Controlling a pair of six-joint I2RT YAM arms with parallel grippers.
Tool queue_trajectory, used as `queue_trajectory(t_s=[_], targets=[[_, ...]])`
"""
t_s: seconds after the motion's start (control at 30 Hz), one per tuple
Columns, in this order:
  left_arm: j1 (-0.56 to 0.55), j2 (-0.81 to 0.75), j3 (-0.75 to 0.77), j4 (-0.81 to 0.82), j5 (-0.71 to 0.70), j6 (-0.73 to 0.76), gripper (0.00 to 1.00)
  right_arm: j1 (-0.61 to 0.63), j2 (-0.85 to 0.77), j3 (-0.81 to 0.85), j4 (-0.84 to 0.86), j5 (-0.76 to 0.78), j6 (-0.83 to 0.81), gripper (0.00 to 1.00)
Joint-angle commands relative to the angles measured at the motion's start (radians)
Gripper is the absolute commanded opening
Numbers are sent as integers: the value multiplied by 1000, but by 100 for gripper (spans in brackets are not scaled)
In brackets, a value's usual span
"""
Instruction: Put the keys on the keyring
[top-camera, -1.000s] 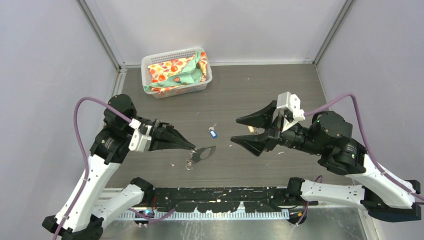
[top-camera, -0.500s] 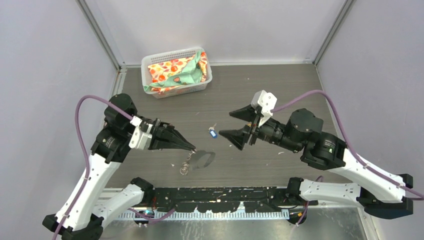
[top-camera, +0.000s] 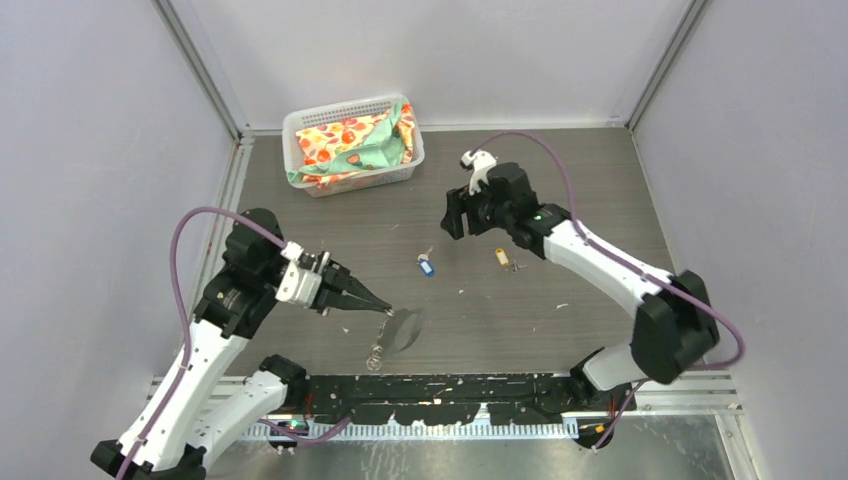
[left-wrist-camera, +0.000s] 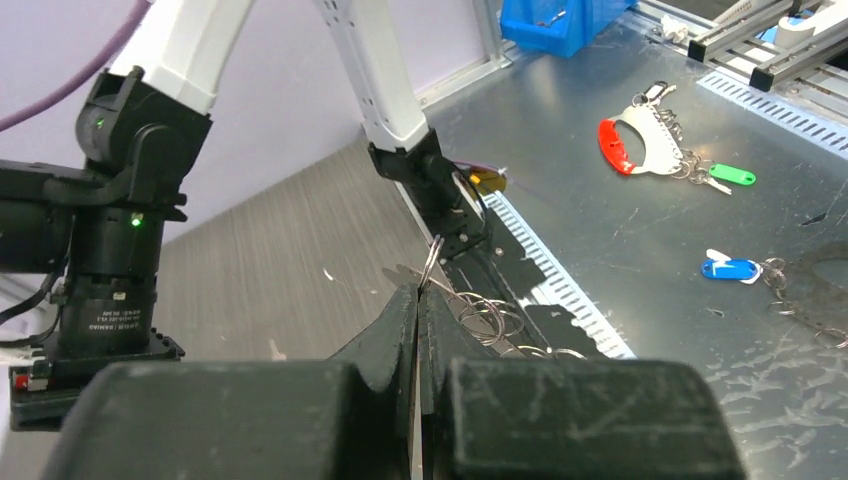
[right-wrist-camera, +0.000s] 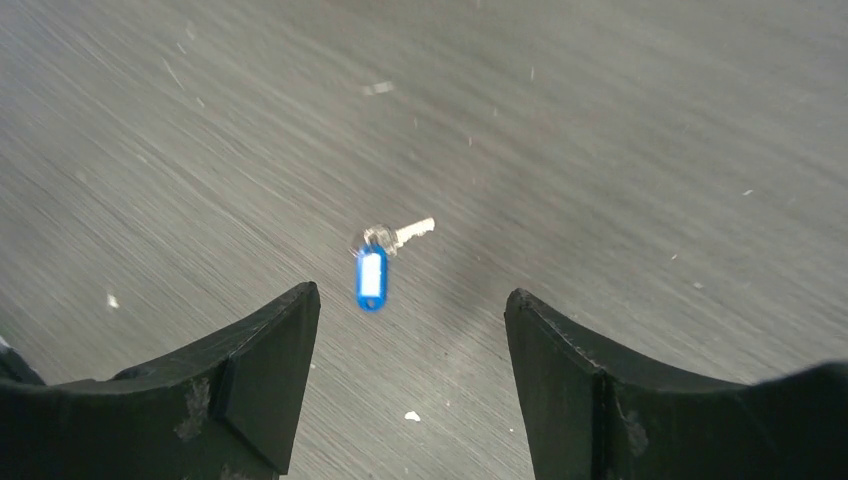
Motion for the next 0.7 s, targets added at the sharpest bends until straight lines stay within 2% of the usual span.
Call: queue_trajectory(t_s=[0.0, 0.1, 0.23, 0.4, 0.53, 0.67], targets=[[17, 14, -32, -60, -41, 42, 0, -10, 81, -16, 103, -56, -99, 74], [29, 21, -24, -254, -56, 237, 0, -8, 129, -68, 166, -100, -177, 80], [35, 19, -10, -389, -54, 329, 0, 49, 183, -103, 247, -142, -288, 83], [35, -5, -26, -405, -67, 332, 0, 118, 328, -20, 234, -142, -396, 72], [35, -23, -22, -430, -79, 323, 0, 167, 406, 18, 254, -128, -437, 69], [35, -34, -17, -443, -82, 319, 0, 179, 452, 42, 246, -115, -450, 60]])
